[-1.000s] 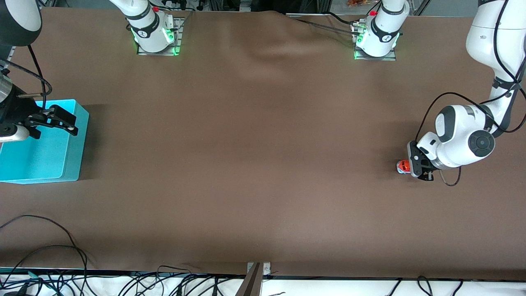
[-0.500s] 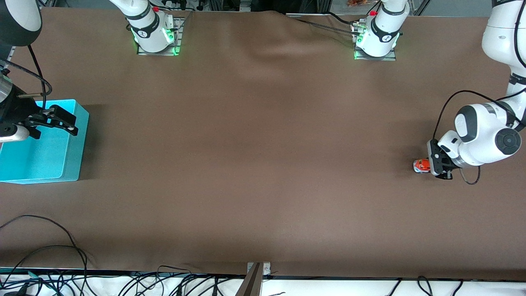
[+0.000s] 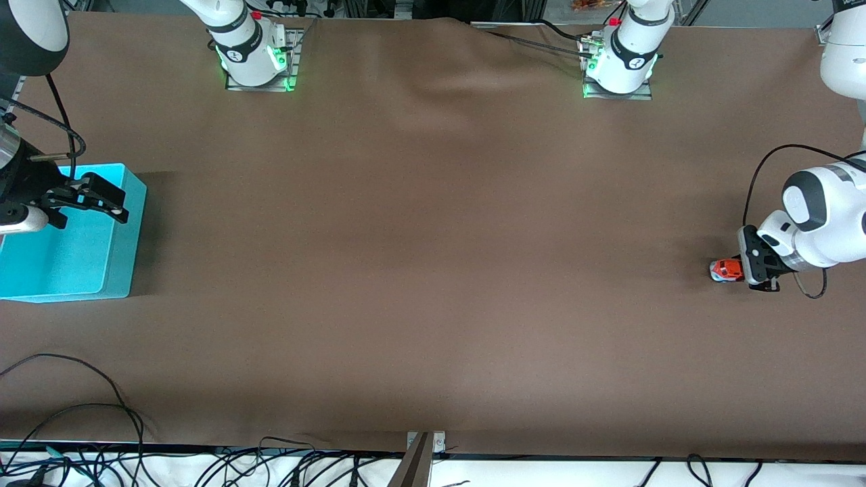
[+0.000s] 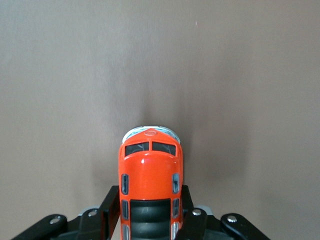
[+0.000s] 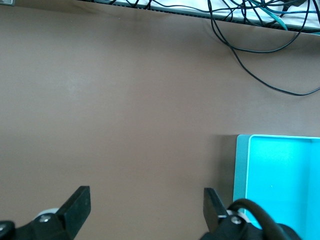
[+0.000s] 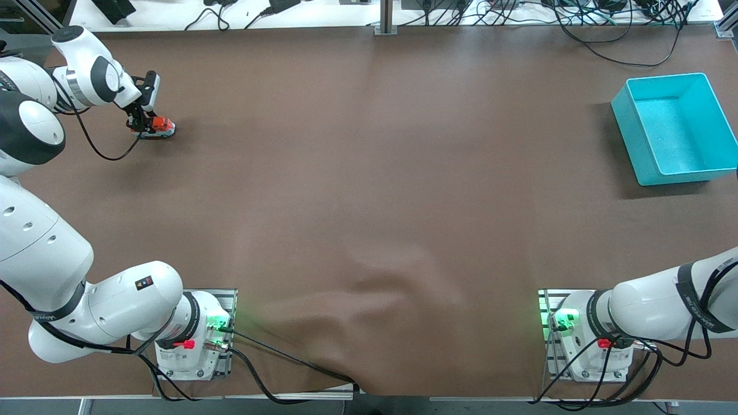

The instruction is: Wind up bus and store in blue box

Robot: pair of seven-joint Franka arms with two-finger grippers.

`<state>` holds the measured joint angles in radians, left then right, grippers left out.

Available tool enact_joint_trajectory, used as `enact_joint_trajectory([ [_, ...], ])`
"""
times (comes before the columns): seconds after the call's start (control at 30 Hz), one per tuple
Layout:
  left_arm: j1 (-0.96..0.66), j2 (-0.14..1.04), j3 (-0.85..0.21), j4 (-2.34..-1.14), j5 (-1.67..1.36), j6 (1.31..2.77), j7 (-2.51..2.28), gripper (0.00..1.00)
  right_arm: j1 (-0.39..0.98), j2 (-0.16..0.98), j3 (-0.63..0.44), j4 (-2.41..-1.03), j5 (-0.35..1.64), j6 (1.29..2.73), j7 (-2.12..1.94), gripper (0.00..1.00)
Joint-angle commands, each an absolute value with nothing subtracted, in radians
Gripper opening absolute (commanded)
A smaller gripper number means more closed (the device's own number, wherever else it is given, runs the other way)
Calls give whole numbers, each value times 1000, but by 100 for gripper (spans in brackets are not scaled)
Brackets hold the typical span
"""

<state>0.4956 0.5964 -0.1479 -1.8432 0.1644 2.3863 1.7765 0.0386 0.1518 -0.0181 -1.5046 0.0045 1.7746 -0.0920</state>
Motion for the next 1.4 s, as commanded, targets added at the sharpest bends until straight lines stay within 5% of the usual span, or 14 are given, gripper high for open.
enact_joint_trajectory([
  [0.0, 540, 689, -146, -1847, 210, 2396, 1815, 0, 37, 158, -14, -1489, -8, 1776, -91, 100],
  [0.37, 572, 692, -146, -1827, 209, 2396, 1856, 2, 37, 158, -14, -1489, -8, 1776, -92, 100],
  [0.43, 572, 692, -146, -1827, 207, 2396, 1856, 24, 37, 158, -14, -1489, -9, 1776, -92, 100],
  [0.53, 572, 692, -146, -1825, 209, 2396, 1864, 100, 37, 158, -14, -1489, -8, 1776, -92, 100],
  [0.8, 563, 663, -170, -1802, 203, 2367, 1905, 100, 37, 158, -14, -1489, -8, 1776, -92, 100],
  [1.37, 491, 396, -212, -1773, 201, 2037, 1671, 100, 37, 158, -14, -1489, -8, 1776, -91, 100],
])
